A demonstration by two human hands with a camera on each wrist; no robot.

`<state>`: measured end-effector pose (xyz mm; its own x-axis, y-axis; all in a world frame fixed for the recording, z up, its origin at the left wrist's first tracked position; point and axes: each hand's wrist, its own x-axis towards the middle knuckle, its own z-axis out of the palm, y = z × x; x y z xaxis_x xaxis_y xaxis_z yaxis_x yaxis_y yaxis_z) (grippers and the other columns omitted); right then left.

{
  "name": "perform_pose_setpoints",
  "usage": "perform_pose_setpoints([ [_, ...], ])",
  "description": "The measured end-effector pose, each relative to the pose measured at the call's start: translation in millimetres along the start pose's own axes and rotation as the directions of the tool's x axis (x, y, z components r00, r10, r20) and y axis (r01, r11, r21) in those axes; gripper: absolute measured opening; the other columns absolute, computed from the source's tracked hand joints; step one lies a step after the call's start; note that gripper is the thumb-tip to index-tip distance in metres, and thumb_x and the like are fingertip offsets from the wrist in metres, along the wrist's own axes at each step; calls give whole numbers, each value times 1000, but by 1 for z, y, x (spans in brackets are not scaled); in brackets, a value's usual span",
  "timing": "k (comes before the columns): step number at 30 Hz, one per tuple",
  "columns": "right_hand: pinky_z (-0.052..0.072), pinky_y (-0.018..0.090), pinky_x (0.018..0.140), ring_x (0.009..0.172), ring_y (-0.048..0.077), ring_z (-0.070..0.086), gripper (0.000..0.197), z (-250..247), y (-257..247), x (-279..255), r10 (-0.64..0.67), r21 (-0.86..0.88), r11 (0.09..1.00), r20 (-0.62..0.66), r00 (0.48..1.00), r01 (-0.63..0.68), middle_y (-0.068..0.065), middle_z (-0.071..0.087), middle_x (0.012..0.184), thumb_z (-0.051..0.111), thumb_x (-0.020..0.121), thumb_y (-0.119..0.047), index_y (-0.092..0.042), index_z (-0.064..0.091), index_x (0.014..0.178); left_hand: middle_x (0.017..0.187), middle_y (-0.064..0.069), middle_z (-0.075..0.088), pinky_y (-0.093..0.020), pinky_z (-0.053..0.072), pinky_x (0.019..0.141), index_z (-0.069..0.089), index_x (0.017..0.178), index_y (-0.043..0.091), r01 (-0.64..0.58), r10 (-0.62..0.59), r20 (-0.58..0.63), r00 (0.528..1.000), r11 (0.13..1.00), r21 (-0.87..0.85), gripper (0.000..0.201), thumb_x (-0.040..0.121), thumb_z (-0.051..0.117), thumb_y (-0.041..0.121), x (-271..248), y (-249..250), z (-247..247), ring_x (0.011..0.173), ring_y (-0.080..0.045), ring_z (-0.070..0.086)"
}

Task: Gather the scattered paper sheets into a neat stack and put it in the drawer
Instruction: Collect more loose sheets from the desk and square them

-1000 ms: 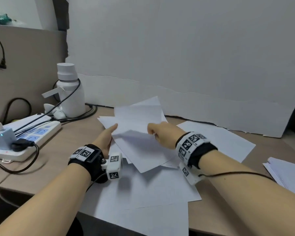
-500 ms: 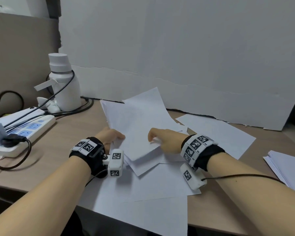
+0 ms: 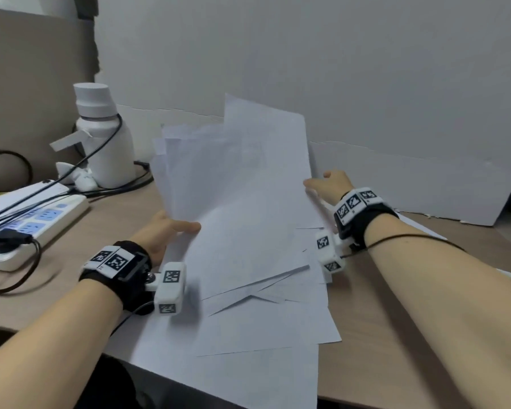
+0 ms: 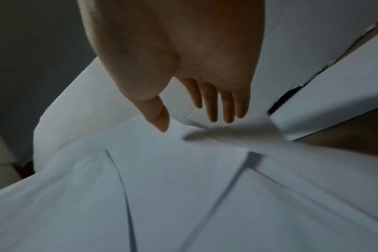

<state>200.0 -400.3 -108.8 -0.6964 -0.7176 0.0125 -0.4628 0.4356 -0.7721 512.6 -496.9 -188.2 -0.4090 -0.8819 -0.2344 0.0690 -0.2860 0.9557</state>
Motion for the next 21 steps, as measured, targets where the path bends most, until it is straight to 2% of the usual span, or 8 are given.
perform_pose_setpoints([
  [2,45,30,63,70,25,57,26,-3,-5,7,-3,60,998,44,999,0,5,57,79,72,84,-30,-6,61,88,107,-19,72,-33,60,65,60,126,-1,7,-7,-2,1000,1000,1,47,82,67,-15,2,-1,0,86,-30,70],
  [4,47,31,61,64,22,55,20,-2,-6,16,-40,93,995,38,998,36,8,59,73,74,81,-19,-8,60,74,102,-18,73,-36,58,71,60,127,-2,22,-22,-1,1000,1000,-2,49,81,68,-15,5,-4,-1,84,-30,70],
  [9,44,30,65,73,13,33,10,4,-16,19,-165,72,981,-178,970,180,13,61,71,68,81,-9,1,67,77,98,-21,75,-40,59,68,60,126,-5,81,-81,51,995,997,-7,43,84,63,-16,7,-2,7,79,-33,73],
  [10,45,30,68,114,26,49,11,3,-19,18,-189,58,977,-217,958,206,16,67,78,67,84,-10,0,68,81,103,-23,74,-41,61,64,59,127,-4,93,-92,63,994,996,-15,43,85,62,-16,7,-2,10,79,-34,73],
  [11,44,28,69,85,36,65,11,2,-23,17,-212,38,973,-235,949,227,15,69,82,65,86,-11,-2,68,80,108,-25,72,-42,61,62,58,128,-3,103,-101,66,993,994,-23,45,85,62,-16,7,-1,13,81,-36,73],
  [14,41,26,71,81,27,55,13,-2,-32,13,-292,-22,955,-251,923,296,4,60,77,60,91,-13,-12,65,79,114,-25,71,-43,61,63,55,132,-2,107,-104,62,993,993,-52,51,84,64,-15,8,-3,18,86,-39,73],
  [17,46,29,76,83,24,56,13,-7,-35,12,-320,-41,945,-309,896,323,8,65,88,58,94,-14,-8,70,95,109,-24,73,-42,61,62,59,127,-1,99,-92,85,992,992,-76,41,88,62,-13,4,-3,21,83,-37,74],
  [21,44,30,70,82,31,59,17,-17,-42,11,-315,-54,945,-408,857,322,14,69,91,53,94,-15,-8,67,86,114,-22,73,-45,61,65,58,130,-1,126,-114,139,984,988,-85,37,94,54,-11,2,-5,22,91,-38,74],
])
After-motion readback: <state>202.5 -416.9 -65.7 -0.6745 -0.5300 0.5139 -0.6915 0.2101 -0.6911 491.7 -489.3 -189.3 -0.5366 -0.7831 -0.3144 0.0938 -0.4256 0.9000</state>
